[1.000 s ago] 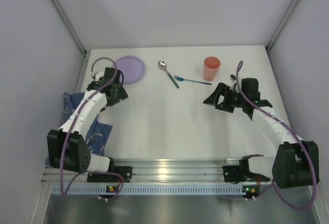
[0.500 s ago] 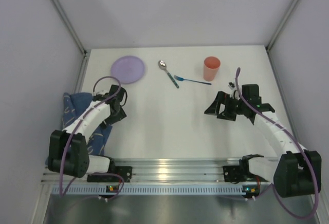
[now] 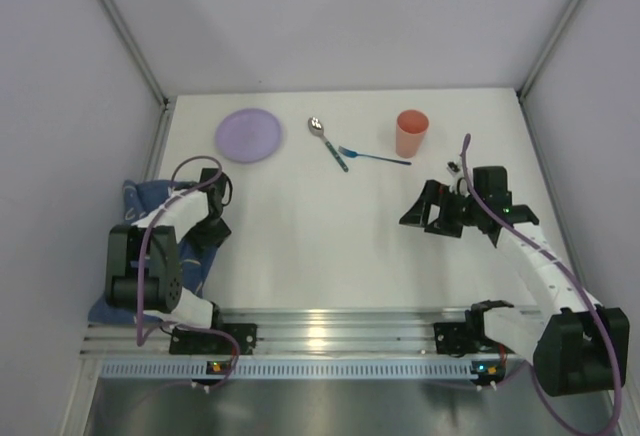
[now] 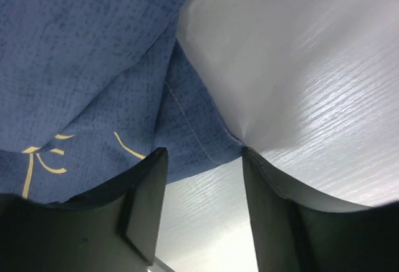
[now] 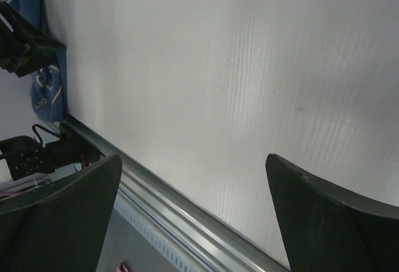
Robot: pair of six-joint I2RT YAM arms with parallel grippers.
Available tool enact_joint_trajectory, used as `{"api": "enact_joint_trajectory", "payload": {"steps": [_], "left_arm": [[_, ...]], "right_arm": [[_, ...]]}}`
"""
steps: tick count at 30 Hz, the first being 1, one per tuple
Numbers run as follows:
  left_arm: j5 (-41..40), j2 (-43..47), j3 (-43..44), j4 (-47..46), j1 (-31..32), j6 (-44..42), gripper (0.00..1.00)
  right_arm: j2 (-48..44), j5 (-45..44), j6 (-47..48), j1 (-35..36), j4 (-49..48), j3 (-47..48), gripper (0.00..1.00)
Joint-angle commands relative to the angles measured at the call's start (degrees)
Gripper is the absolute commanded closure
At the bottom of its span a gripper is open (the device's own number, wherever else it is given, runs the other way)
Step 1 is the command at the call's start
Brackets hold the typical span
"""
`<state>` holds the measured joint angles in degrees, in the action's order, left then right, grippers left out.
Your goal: Set the dinner table for one person
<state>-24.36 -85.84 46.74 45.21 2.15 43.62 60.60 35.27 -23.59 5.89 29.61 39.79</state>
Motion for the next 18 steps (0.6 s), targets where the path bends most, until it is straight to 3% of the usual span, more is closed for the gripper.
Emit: {"api": "enact_joint_trajectory", "payload": {"steps": [1, 6, 8, 9, 10, 15, 16, 18], "left_arm": [[1.9, -2.7, 1.5, -2.8, -1.1, -0.2, 0.44], [3.8, -4.6, -0.2, -6.1, -1.6, 0.6, 0.59], [3.6, -5.4, -0.3, -6.9, -1.6, 0.2, 0.79], [3.5, -5.6, -0.3, -6.8, -1.6, 0.1, 0.96], [3.6, -5.6, -0.3, -7.0, -1.6, -0.1, 1.0], [6.9, -1.7, 2.7, -6.1, 1.6, -1.6, 1.0], [6.0, -0.1, 4.6, -5.1, 4.0, -1.4, 1.0], [1.0, 0.0, 11.3, -1.9, 14.9, -0.9, 1.0]], "right_arm": [[-1.4, -0.9, 0.0, 0.2, 0.3, -0.2, 0.0], [-2.7, -1.8, 0.4, 0.2, 0.8, 0.0, 0.0], [-3.4, -2.0, 0.5, 0.3, 1.2, 0.2, 0.0], [-3.5, -2.1, 0.5, 0.2, 1.7, 0.3, 0.0], [-3.6, -2.2, 0.7, 0.2, 2.0, 0.4, 0.0], [-4.8, -4.5, 0.9, -0.1, 4.1, 1.3, 0.0], [-4.9, -5.2, 0.8, -0.2, 5.4, 1.9, 0.0], [-4.9, -7.7, 0.5, -0.2, 6.5, 3.2, 0.0]]}}
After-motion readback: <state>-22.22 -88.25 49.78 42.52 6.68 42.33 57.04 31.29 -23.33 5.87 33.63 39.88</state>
